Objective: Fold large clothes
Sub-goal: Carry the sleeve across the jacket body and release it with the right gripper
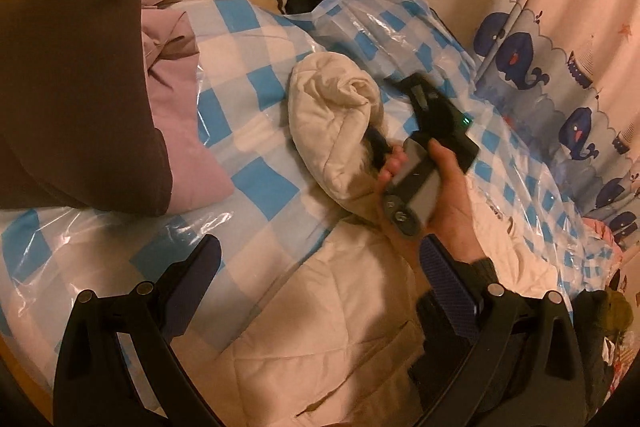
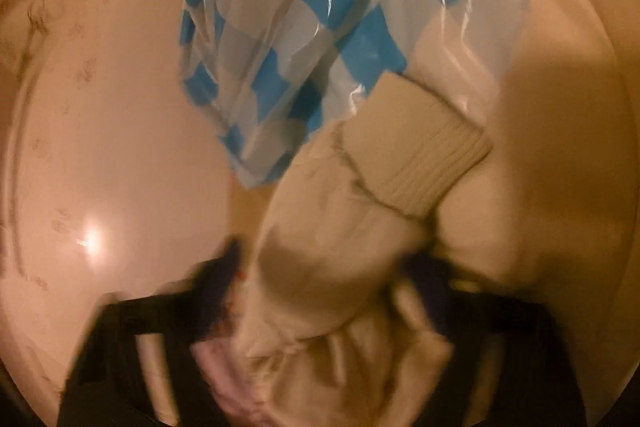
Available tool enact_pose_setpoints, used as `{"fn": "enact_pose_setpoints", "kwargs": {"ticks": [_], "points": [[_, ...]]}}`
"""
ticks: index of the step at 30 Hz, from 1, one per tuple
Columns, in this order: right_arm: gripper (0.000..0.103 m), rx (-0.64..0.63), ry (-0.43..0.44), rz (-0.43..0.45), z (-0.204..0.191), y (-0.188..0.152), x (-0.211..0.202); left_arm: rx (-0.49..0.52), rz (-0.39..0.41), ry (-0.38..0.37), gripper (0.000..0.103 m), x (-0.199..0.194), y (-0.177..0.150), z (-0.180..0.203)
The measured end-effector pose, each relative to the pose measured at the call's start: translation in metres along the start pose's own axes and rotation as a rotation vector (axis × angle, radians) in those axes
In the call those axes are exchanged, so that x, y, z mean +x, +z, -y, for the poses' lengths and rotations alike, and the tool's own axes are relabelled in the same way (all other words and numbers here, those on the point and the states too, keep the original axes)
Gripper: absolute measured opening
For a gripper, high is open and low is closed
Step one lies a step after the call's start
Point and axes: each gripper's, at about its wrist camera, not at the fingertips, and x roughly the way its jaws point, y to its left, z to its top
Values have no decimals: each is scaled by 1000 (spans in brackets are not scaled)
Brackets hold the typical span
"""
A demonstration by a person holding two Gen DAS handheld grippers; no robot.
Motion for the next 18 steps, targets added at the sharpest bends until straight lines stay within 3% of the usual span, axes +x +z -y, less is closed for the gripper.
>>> {"fn": "enact_pose_setpoints", "kwargs": {"ticks": [1,2,8,14,18], "points": [[25,-38,-30,3,-4,2,1,3,-1,-2,95,0,0,2],[21,-91,-56,9,-9,4,-1,8,-3,-3,95,1,-1,3],[18,-346,-105,122,-75,2,-53,22,-6,9,95,1,-4,10],[18,-574,-121,308,-157,-10,-181,52,-15,8,95,0,-8,25],[18,-632,-167,454,-170,-27,-277,86,-7,11,95,-6,-13,40]]}}
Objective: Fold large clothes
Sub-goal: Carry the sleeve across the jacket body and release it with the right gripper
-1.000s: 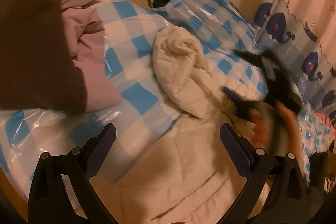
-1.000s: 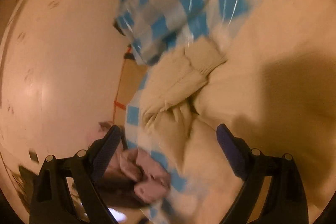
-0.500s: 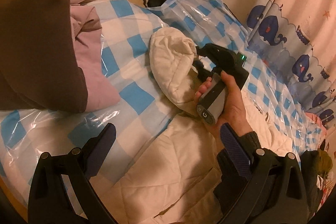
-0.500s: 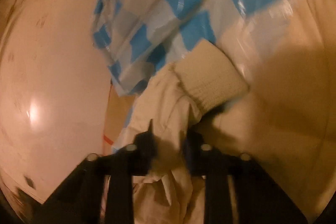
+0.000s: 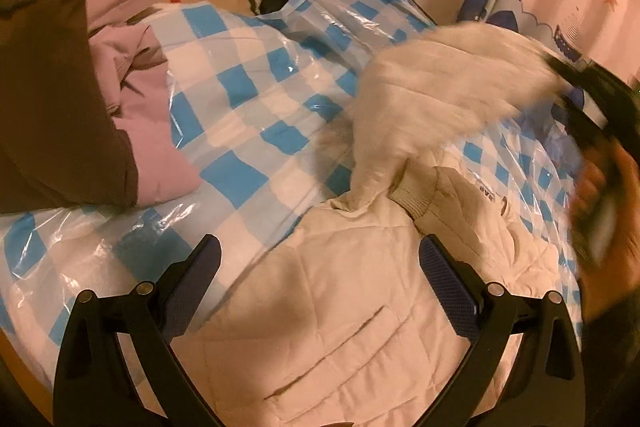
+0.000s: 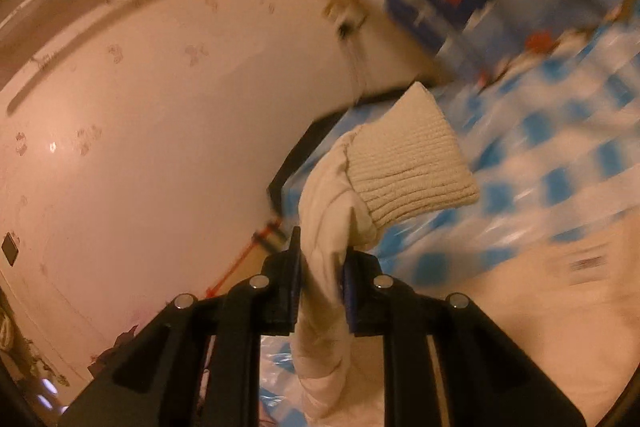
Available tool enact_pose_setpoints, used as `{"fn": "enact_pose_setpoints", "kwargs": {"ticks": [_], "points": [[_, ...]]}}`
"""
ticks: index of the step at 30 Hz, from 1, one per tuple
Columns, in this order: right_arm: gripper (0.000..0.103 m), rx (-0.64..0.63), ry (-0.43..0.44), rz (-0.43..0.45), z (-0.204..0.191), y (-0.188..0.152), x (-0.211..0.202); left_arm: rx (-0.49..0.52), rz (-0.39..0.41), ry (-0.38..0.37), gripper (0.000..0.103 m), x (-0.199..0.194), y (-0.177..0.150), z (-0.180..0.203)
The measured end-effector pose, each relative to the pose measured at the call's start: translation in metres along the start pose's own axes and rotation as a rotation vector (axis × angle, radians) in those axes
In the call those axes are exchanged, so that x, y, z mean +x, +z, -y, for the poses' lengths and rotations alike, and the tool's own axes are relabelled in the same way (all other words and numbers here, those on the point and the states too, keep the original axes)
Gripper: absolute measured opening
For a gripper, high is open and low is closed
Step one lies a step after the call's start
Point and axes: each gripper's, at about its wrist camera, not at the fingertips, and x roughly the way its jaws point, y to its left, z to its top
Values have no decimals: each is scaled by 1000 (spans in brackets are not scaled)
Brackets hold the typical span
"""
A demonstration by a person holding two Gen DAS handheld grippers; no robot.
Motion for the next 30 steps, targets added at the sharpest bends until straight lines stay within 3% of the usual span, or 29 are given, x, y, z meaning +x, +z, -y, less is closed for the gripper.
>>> {"fn": "enact_pose_setpoints", "kwargs": {"ticks": [5,7,11,13,15,16,17,18,20,23,26,30], "points": [[18,-18,-206,111,57,-18,-120,48,-8,13,95,0,-6,20],[18,8,-315,110,93,-43,-147,64,-13,16,95,1,-9,27],[18,128,-438,46,160,-95,-170,106,-20,27,95,3,-14,42],[19,204,-450,15,189,-116,-180,129,-27,33,95,5,-17,49],[29,269,-447,-6,201,-128,-179,148,-33,38,95,8,-19,55],[43,288,-452,-1,201,-130,-183,158,-35,42,95,9,-20,57],[65,311,-446,-13,204,-130,-187,164,-37,44,95,10,-21,58],[70,332,-438,-31,203,-128,-189,171,-42,44,95,12,-22,60],[70,374,-416,-49,200,-128,-202,176,-48,40,95,13,-23,62],[75,398,-433,59,188,-124,-247,195,-44,32,95,11,-25,66],[81,280,-428,139,162,-99,-257,215,-32,9,95,9,-24,78],[81,196,-374,-7,151,-65,-205,296,10,-62,95,17,-5,128]]}}
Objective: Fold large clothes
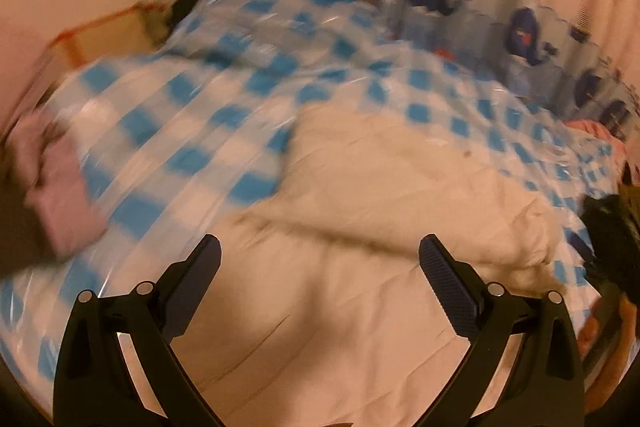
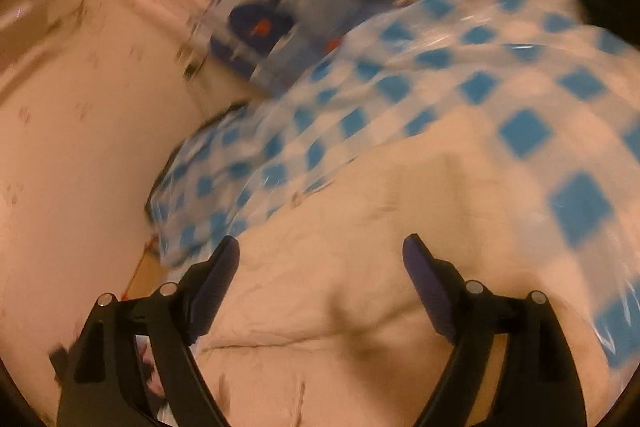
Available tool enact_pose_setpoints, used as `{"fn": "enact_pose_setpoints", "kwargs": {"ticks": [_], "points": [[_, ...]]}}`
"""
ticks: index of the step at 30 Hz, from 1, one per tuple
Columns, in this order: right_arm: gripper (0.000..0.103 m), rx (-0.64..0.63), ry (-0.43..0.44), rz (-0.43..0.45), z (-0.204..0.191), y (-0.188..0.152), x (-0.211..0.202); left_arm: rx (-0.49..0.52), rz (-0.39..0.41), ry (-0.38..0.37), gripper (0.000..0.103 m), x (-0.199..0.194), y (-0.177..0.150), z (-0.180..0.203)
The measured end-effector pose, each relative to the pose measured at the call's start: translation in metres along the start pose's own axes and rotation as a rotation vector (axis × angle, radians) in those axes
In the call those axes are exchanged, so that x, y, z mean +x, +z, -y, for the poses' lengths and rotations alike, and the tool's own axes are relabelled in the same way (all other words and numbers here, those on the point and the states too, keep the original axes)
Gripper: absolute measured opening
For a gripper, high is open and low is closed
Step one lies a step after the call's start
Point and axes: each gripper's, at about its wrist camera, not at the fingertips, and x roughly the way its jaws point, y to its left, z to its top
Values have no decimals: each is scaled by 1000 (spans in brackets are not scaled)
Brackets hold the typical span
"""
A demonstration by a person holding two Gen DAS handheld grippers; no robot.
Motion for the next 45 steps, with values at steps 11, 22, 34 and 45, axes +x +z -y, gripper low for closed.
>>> {"fn": "enact_pose_setpoints", "kwargs": {"ticks": [11,22,34,45], "points": [[50,-28,-185,-281,76,-5,85,149,-234,28,96,158,-4,43],[76,-91,-270,-366,65,6,59,147,-230,33,96,126,-15,38],[84,-34,-11,-603,105,-87,-199,226,-127,-169,96,-78,-58,-90],[85,91,82,-651,132,-168,-218,-116,-335,-194,96,-92,-113,-248]]}}
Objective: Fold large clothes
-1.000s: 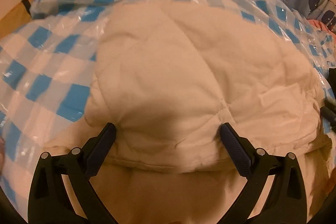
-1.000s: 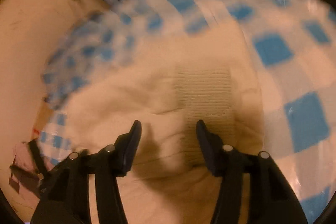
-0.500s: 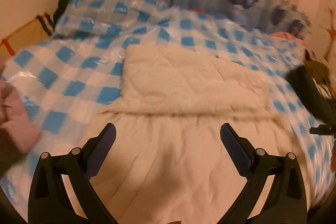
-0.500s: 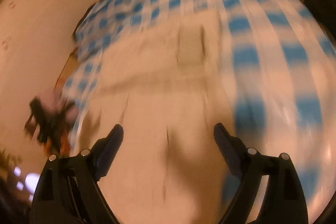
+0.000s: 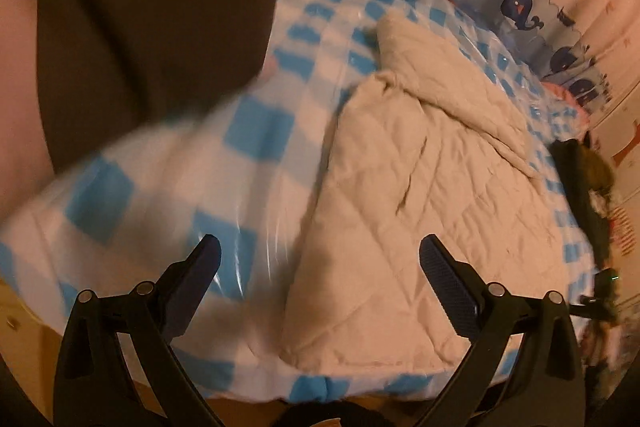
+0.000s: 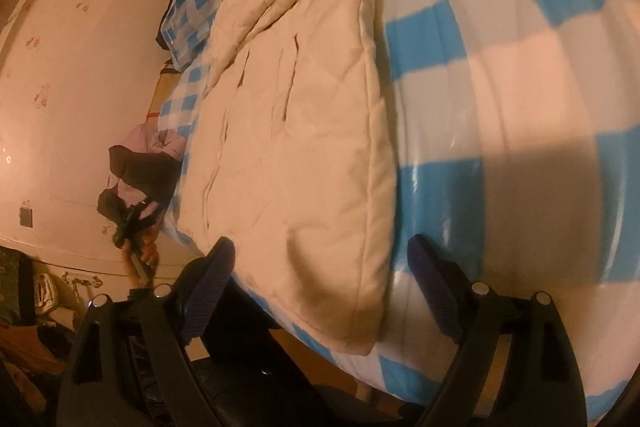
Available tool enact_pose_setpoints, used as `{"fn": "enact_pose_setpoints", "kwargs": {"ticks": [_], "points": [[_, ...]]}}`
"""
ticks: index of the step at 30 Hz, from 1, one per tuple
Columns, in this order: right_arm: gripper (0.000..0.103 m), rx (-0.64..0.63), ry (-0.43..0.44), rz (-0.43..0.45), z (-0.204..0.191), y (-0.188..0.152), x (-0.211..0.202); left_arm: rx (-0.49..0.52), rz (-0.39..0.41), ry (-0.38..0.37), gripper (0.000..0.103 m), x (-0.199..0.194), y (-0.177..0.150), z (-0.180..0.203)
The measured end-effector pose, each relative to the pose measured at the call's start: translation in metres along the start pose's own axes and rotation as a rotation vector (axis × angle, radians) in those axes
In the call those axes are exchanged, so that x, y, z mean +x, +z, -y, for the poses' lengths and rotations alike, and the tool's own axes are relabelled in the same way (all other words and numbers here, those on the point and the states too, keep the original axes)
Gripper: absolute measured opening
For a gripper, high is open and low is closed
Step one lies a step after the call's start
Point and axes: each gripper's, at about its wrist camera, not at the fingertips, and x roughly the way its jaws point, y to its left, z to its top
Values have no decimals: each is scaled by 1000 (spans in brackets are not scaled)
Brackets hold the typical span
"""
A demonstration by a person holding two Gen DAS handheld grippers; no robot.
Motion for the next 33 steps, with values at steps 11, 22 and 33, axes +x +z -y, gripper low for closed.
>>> {"fn": "enact_pose_setpoints", "kwargs": {"ticks": [11,22,33], "points": [[85,-7,-9,-33,-4,4,14,-53,-207,-224,96,72,-42,16],[86,1,74,-57,0,4,16,9,-191,-428,96,52,-56,50],[81,-51,39,-89,-13,-5,26,-106,-229,-406,96,81,-65,31]]}}
